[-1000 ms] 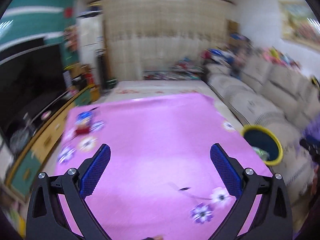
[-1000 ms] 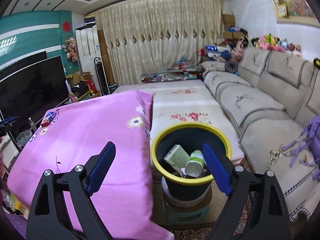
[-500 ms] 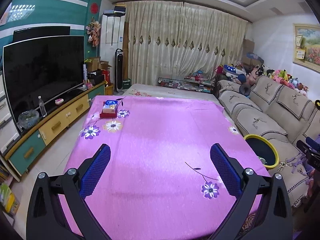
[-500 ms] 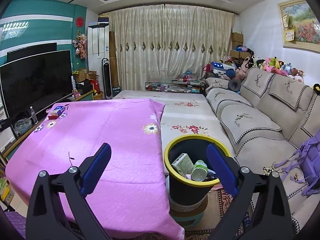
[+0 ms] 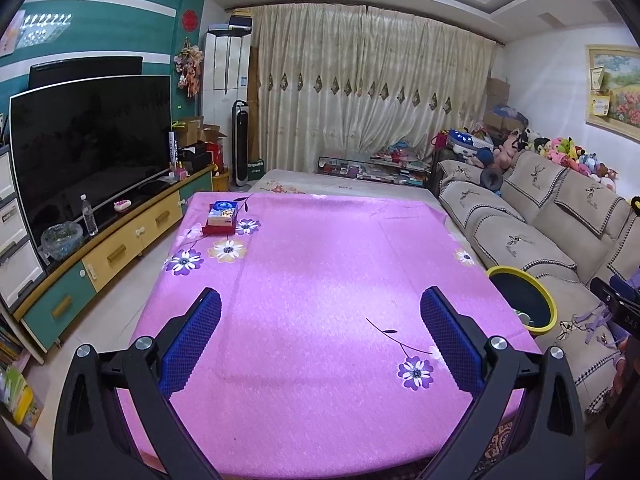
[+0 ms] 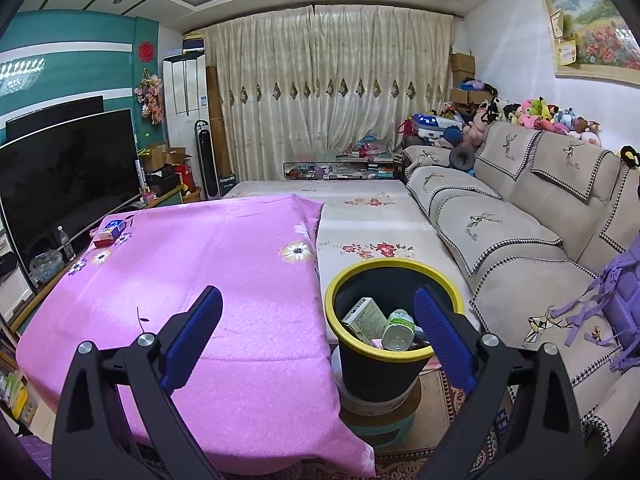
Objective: Collect trash
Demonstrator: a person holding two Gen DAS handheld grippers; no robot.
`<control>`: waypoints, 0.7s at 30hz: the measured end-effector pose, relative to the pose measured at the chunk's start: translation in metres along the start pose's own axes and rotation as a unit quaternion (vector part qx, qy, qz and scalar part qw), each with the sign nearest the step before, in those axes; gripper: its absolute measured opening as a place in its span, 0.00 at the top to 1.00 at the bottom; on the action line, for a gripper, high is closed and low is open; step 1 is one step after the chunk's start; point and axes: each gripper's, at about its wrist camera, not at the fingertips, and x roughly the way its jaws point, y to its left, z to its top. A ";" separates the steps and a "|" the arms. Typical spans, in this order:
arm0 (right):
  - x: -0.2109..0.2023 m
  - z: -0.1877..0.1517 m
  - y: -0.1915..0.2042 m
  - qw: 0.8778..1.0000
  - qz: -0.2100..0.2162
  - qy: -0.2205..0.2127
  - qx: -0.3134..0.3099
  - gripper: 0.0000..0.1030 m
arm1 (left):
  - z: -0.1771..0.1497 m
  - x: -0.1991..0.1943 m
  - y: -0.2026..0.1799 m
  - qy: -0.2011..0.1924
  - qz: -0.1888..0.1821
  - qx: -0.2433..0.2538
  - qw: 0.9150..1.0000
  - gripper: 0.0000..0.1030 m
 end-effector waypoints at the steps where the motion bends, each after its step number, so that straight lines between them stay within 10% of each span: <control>1: 0.000 0.000 0.000 1.000 0.001 0.000 0.000 0.11 | 0.000 0.000 0.001 0.000 0.000 -0.001 1.000 0.05; 21: -0.004 0.000 0.000 1.000 -0.006 -0.006 0.003 0.11 | -0.005 0.001 -0.007 0.001 0.005 0.004 1.000 0.05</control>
